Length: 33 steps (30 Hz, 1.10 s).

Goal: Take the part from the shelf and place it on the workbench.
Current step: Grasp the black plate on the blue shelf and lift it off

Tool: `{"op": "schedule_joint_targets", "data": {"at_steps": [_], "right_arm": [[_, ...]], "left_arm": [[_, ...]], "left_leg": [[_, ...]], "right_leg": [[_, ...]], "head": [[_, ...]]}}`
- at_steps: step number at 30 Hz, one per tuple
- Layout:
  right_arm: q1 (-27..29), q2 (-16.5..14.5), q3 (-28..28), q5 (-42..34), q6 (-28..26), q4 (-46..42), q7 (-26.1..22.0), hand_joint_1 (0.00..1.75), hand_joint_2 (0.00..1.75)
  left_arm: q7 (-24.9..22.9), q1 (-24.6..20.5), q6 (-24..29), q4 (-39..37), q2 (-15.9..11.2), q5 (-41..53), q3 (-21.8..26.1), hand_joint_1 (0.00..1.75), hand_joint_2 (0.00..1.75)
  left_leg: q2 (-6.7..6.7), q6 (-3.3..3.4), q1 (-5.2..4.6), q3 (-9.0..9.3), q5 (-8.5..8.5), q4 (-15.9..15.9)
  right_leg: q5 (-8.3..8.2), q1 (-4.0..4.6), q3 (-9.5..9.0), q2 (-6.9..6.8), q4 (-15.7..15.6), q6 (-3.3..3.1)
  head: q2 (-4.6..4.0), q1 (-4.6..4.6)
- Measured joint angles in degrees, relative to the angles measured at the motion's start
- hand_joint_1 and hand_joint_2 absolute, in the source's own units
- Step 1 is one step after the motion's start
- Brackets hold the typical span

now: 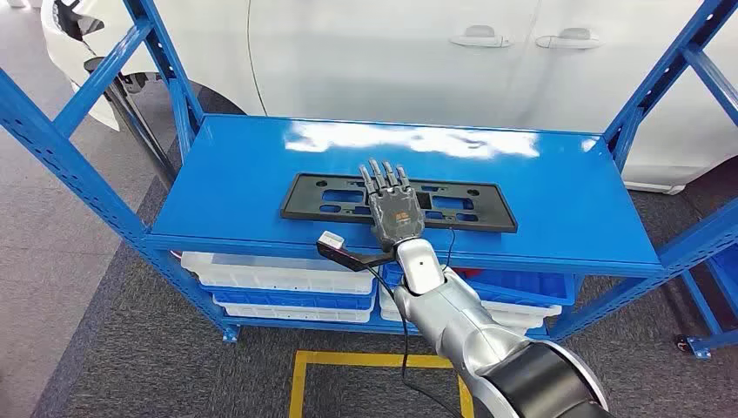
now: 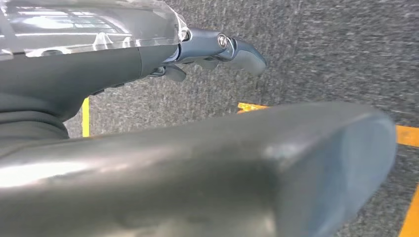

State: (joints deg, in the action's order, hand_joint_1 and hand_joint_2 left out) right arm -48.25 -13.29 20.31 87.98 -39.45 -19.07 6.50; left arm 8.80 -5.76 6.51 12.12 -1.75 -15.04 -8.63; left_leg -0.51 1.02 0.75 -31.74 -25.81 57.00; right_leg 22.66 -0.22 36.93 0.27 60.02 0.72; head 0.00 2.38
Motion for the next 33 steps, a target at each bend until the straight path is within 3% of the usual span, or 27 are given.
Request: {"op": "schedule_joint_targets", "data": {"at_steps": [4,7,8,10,11,12,13,14,16,17,20,23,25,27,28,29,30,32,33], "right_arm": [[-0.2,0.0,0.2,0.2,0.5,0.1,-0.1,0.00,1.75],[-0.3,-0.1,0.3,0.3,0.6,0.0,-0.1,0.00,1.75],[-0.4,-0.2,0.4,0.4,0.8,0.0,-0.1,0.00,1.75],[-0.4,-0.3,0.7,0.7,1.5,0.1,-0.1,0.00,1.75],[-0.3,-0.4,0.8,0.8,2.0,0.2,-0.1,0.00,1.75],[-0.2,-0.4,1.0,1.0,2.5,0.3,-0.1,0.00,1.75],[-0.1,-0.4,1.2,1.1,2.8,0.4,-0.1,0.00,1.75],[-0.1,-0.4,1.3,1.2,3.2,0.4,-0.1,0.00,1.75],[-0.2,-0.6,1.5,1.2,3.5,0.5,0.0,0.00,1.75],[-0.2,-0.6,1.6,1.3,3.7,0.5,0.0,0.00,1.75],[-0.5,-0.9,2.0,1.3,4.9,0.5,0.1,0.00,1.75],[-0.8,-1.1,2.8,1.3,7.3,0.5,1.0,0.00,1.75],[-1.0,-1.2,3.4,1.3,9.0,0.5,1.7,0.00,1.75],[-1.1,-1.2,3.9,1.3,11.1,0.7,2.9,0.00,1.75],[-1.1,-1.2,4.2,1.3,12.2,0.8,3.7,0.00,1.75],[-1.1,-1.2,4.5,1.3,13.3,0.9,4.6,0.00,1.75],[-1.1,-1.2,4.8,1.3,14.3,0.9,5.5,0.00,1.75],[-1.4,-1.2,5.3,1.3,15.8,0.9,7.2,0.00,1.75],[-1.6,-1.1,5.6,1.3,16.4,0.9,8.0,0.00,1.75]], "left_arm": [[0.1,-0.1,0.0,0.0,0.0,-0.1,0.0,0.00,0.00],[0.1,-0.1,0.0,0.0,-0.1,-0.1,0.1,0.00,0.00],[0.1,-0.2,0.0,0.0,-0.1,-0.1,0.1,0.00,0.00],[0.1,-0.1,0.0,0.0,-0.1,-0.1,0.1,0.00,0.00],[0.1,0.0,0.0,0.0,-0.1,-0.1,0.2,0.00,0.00],[0.1,0.1,0.0,0.0,-0.1,-0.1,0.2,0.00,0.00],[0.1,0.2,0.0,0.0,-0.1,-0.1,0.3,0.00,0.00],[0.1,0.3,0.0,0.0,-0.1,-0.1,0.3,0.00,0.00],[0.1,0.3,0.0,0.0,-0.2,-0.1,0.4,0.00,0.00],[0.1,0.3,0.0,0.0,-0.2,-0.1,0.4,0.00,0.00],[0.1,0.2,0.0,0.0,-0.2,-0.1,0.4,0.00,0.00],[0.2,0.3,-0.1,0.0,-0.1,-0.1,0.4,0.00,0.00],[0.3,0.2,-0.1,0.0,-0.1,0.0,0.4,0.00,0.00],[0.6,0.2,-0.2,0.0,-0.1,0.0,0.4,0.00,0.00],[0.7,0.2,-0.2,0.0,-0.1,0.0,0.4,0.00,0.00],[0.9,0.3,-0.2,0.0,-0.1,0.0,0.5,0.00,0.00],[1.0,0.3,-0.3,0.0,-0.1,0.0,0.5,0.00,0.00],[1.2,0.3,-0.3,0.0,0.0,0.1,0.5,0.00,0.00],[1.2,0.3,-0.2,0.0,0.0,0.1,0.5,0.00,0.00]], "left_leg": [[-0.03,-0.93,-0.27,0.09,-0.61,0.0],[0.10,-1.77,-0.17,-0.26,-1.94,1.6],[0.14,-1.99,-0.12,-1.36,-3.17,4.1],[0.18,-2.36,0.00,-5.63,-6.32,12.1],[0.18,-2.51,0.03,-7.82,-7.18,15.5],[0.18,-2.60,0.04,-9.26,-6.95,17.3],[0.19,-2.62,0.05,-9.44,-5.40,16.4],[0.20,-2.56,0.07,-8.49,-2.88,13.3],[0.29,-2.33,0.09,-5.41,1.83,5.5],[0.32,-2.18,-0.01,-4.17,2.83,2.7],[0.21,-1.29,-0.30,-3.26,2.26,0.9],[0.17,-0.25,0.01,-2.90,2.00,0.6],[0.19,0.27,0.13,-2.57,1.87,0.4],[0.19,0.55,0.04,-2.48,1.64,0.4],[0.17,0.61,-0.01,-2.40,1.50,0.4],[0.12,0.60,-0.06,-2.24,1.33,0.5],[0.07,0.56,-0.11,-1.96,1.11,0.5],[-0.01,0.34,-0.30,-1.31,0.62,0.6],[-0.02,0.17,-0.38,-1.14,0.39,0.6]], "right_leg": [[0.58,0.45,-1.04,0.05,-2.4,-0.76],[0.85,0.08,-1.83,0.09,-3.1,-1.71],[0.97,-0.05,-2.25,0.05,-3.3,-2.03],[1.43,0.01,-2.80,-0.03,-3.3,-2.40],[1.68,0.03,-3.02,-0.02,-3.3,-2.45],[1.97,0.04,-3.30,0.01,-3.2,-2.44],[2.30,0.03,-3.67,0.04,-3.1,-2.37],[2.71,0.02,-4.15,0.08,-3.1,-2.26],[3.50,0.01,-5.04,0.09,-2.9,-1.95],[3.81,0.13,-5.27,0.12,-2.8,-1.75],[4.19,0.43,-5.23,0.20,-2.7,-1.03],[5.28,0.41,-4.96,0.16,-1.6,-0.14],[8.00,0.24,-2.09,0.09,4.1,0.36],[10.77,0.06,2.79,0.05,12.3,0.62],[10.82,0.00,4.49,0.05,14.5,0.64],[9.66,-0.01,5.05,0.05,14.4,0.57],[7.38,0.00,4.30,0.05,11.7,0.35],[2.68,0.23,0.93,0.03,3.5,-0.40],[1.35,0.39,-0.45,0.02,0.2,-0.74]], "head": [[0.00,0.00],[0.00,0.02],[0.00,0.02],[0.00,0.02],[0.00,0.02],[0.00,0.02],[0.00,0.02],[0.00,0.02],[0.00,0.02],[0.00,0.02],[0.00,0.02],[0.00,0.01],[0.00,0.00],[0.00,0.00],[0.00,0.00],[0.00,0.00],[0.00,0.00],[0.00,0.00],[0.00,0.00]]}}
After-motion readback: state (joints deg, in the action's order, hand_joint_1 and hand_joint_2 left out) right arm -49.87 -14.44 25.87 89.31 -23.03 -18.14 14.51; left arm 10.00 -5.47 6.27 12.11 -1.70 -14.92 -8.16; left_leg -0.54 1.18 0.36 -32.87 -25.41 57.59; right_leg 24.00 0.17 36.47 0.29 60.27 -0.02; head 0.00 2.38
